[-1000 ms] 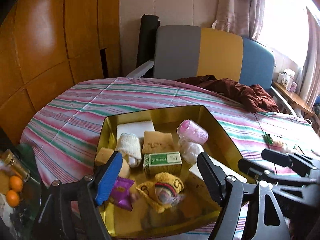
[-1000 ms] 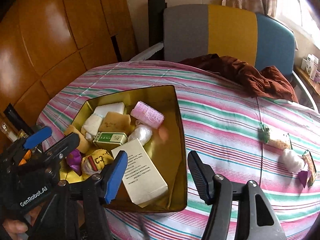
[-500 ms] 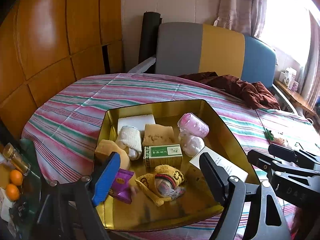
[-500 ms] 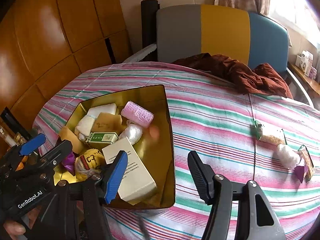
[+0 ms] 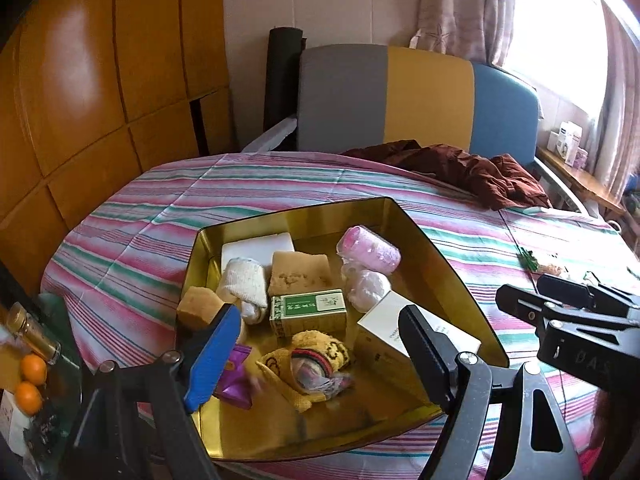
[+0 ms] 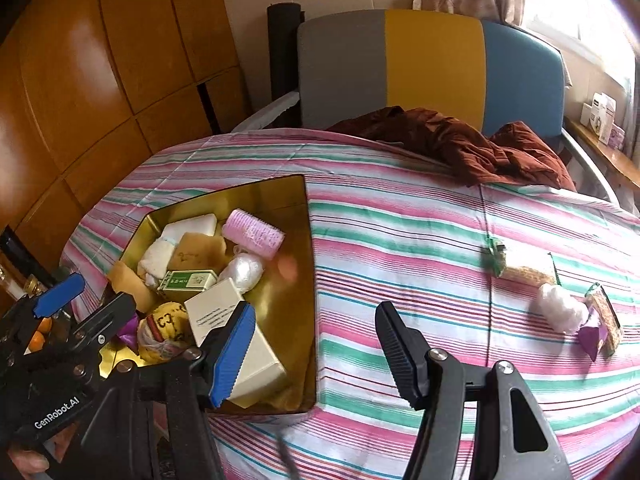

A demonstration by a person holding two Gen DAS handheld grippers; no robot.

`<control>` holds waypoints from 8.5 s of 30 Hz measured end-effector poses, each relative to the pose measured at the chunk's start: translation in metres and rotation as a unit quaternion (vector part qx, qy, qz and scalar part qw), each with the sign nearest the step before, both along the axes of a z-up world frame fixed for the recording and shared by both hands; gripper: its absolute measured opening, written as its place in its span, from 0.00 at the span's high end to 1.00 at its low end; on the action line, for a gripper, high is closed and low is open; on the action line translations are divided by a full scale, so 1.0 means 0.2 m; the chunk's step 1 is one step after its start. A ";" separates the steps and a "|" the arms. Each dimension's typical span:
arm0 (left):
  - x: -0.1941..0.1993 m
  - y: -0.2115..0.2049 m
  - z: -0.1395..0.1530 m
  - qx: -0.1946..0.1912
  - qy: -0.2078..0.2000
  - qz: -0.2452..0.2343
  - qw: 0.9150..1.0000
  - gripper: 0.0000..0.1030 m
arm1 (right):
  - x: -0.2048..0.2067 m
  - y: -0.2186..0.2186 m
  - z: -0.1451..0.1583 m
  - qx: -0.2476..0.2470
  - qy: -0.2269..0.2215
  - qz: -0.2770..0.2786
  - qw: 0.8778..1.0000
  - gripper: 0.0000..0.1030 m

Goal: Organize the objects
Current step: 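Withdraw both tools from the tray toward the remaining items, then grasp the wrapped white cotton-ball bundle with the left tool, then grasp the green-edged cracker packet with the right tool while the left tool holds the cotton bundle, then carry the cotton bundle and cracker packet into the tray and release both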

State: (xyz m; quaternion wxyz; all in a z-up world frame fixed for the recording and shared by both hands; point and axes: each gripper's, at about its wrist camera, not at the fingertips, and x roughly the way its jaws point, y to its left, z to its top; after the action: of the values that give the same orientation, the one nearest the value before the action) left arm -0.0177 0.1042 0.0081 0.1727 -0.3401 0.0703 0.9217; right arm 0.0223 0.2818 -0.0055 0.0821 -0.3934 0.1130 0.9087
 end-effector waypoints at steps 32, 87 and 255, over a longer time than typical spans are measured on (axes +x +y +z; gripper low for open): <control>0.19 0.61 -0.01 -0.043 -0.004 -0.180 0.983 0.21 | 0.64 1.37 0.03 -0.061 0.009 -0.323 0.945 0.39; 0.05 1.76 -0.48 0.010 -0.205 -0.325 0.923 0.66 | 0.71 1.60 -0.28 -0.253 -0.020 -0.338 0.906 0.39; -0.14 -0.15 -0.19 0.073 -0.085 -0.003 0.994 0.47 | -0.41 -0.10 -0.13 -0.051 -0.095 0.103 0.989 0.47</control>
State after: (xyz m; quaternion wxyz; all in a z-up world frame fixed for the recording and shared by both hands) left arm -0.0456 0.0744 -0.0294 0.2051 -0.4032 -0.0107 0.8918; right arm -0.0592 0.2615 -0.0308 -0.0217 -0.4915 0.1094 0.8637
